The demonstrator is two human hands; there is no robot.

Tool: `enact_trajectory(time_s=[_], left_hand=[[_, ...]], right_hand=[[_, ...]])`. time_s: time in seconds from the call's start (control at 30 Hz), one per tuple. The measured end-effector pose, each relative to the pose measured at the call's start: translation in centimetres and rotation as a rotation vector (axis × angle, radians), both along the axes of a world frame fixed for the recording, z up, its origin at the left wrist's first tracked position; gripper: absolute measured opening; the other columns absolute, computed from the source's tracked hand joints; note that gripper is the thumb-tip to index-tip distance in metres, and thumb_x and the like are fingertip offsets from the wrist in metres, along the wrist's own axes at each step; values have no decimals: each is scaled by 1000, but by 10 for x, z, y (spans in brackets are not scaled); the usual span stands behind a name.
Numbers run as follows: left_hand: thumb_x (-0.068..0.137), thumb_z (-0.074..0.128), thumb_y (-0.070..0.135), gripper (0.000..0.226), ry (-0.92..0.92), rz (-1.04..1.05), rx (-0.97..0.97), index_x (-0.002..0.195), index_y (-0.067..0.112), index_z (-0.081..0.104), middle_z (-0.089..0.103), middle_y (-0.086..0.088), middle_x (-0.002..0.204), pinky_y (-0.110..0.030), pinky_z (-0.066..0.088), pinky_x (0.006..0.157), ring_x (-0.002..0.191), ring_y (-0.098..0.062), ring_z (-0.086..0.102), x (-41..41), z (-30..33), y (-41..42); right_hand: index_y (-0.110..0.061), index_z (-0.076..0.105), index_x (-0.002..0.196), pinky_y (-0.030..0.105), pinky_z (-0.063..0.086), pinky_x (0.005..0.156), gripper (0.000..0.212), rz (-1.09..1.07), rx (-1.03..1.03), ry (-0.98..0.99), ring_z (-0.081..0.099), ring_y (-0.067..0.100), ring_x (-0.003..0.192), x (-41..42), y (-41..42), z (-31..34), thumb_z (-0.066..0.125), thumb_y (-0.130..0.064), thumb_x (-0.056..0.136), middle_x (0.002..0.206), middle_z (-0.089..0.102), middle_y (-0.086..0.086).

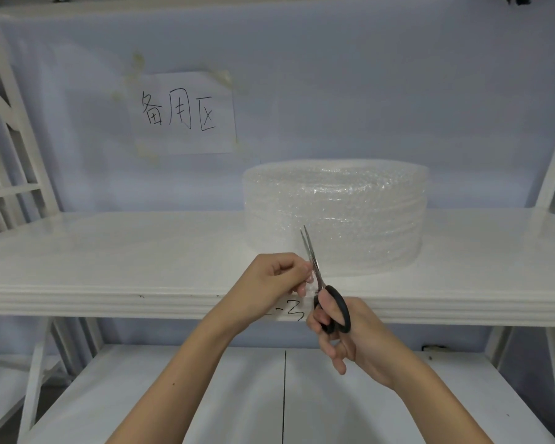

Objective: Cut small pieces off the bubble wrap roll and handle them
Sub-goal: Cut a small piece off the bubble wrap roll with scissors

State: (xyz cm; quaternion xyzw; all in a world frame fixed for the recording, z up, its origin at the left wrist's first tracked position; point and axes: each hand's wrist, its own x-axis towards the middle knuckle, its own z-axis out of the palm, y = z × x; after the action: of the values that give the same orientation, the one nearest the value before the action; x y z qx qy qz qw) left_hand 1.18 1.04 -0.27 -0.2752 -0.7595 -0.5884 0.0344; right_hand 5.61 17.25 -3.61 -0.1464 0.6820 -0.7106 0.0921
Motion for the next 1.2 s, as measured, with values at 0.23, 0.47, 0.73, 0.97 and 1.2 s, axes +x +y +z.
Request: enact_trajectory(time_s=[0.23,0.47,0.73,0.97,1.2], left_hand=[[99,55,15,30,14,-43,-39,72,14,66,60,5,62,-25,48,70,64,-10,55,-2,-1,-3],[101,53,16,31,4,-134,-77,83,-6,63,65,-27,77,-29,47,72,69,-23,62,-4,-1,-6],[94,55,42,39,4,-131,-57,66,16,61,58,-1,67,-21,46,69,64,-11,54,-6,3,-9],[87,37,65,59,-194,-80,270,81,10,58,56,-5,63,-29,44,54,52,-18,50,-12,8,-5],[98,56,23,27,-80,43,163,74,14,62,52,2,61,-22,39,52,51,-12,45,-3,6,4]], right_hand=[[-12,47,65,21,34,31,53,-1,3,18,44,17,42,-6,0,6,61,-60,81,66,52,3],[-16,52,60,20,34,30,50,2,6,46,44,15,39,-5,0,12,61,-63,74,66,54,3],[-25,60,48,19,33,29,41,9,-8,64,42,11,34,-2,-3,11,58,-56,74,64,53,0],[-23,51,50,20,33,31,47,-17,15,36,41,14,36,1,-2,9,51,-38,95,66,52,2],[-24,49,53,20,33,32,48,-23,60,25,41,15,38,2,-3,9,44,-22,101,68,48,2]])
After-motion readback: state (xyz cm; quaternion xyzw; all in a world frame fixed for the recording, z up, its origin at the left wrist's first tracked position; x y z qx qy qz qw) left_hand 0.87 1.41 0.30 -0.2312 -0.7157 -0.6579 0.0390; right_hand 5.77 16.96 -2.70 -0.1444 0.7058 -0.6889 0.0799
